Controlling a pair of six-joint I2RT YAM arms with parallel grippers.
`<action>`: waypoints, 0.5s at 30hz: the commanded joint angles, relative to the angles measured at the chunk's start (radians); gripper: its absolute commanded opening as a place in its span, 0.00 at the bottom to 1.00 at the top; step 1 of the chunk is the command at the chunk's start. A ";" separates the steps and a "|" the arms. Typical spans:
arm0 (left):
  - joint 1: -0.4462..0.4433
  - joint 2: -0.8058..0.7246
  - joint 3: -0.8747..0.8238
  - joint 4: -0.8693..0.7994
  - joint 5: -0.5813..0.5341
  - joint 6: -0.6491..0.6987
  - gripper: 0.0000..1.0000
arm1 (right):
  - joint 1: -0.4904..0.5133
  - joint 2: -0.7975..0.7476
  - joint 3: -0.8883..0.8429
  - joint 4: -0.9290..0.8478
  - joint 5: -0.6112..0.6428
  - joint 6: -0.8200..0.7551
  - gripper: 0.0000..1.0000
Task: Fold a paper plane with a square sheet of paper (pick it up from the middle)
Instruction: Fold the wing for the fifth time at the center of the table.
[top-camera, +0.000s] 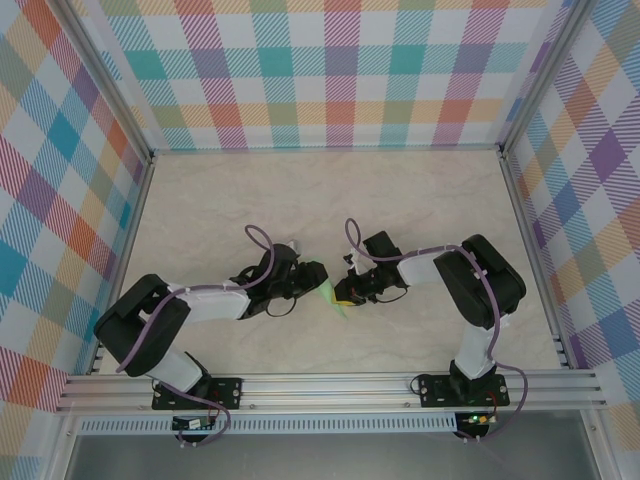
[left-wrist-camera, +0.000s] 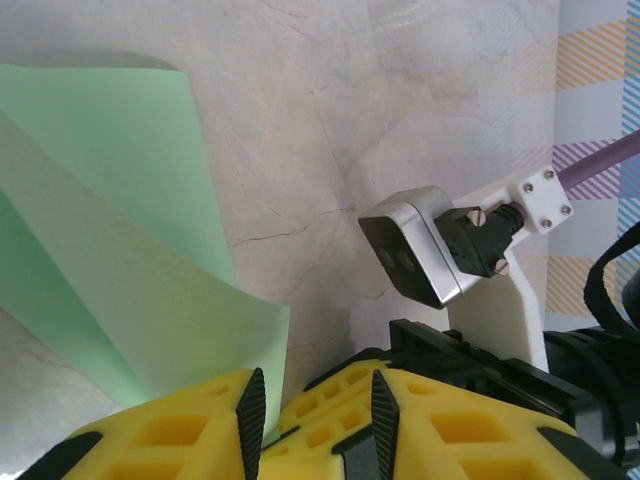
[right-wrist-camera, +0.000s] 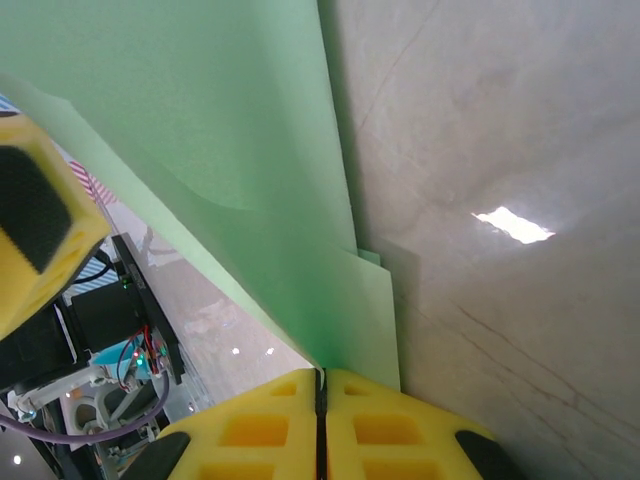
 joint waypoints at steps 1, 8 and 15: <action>-0.012 0.035 0.014 0.067 0.012 0.020 0.35 | -0.003 0.034 0.013 -0.026 0.008 0.012 0.09; -0.012 0.081 0.037 0.080 0.003 0.028 0.35 | -0.004 0.035 0.008 -0.028 0.009 0.014 0.09; -0.012 0.120 0.048 0.062 -0.022 0.028 0.35 | -0.004 0.035 0.014 -0.035 0.013 0.012 0.09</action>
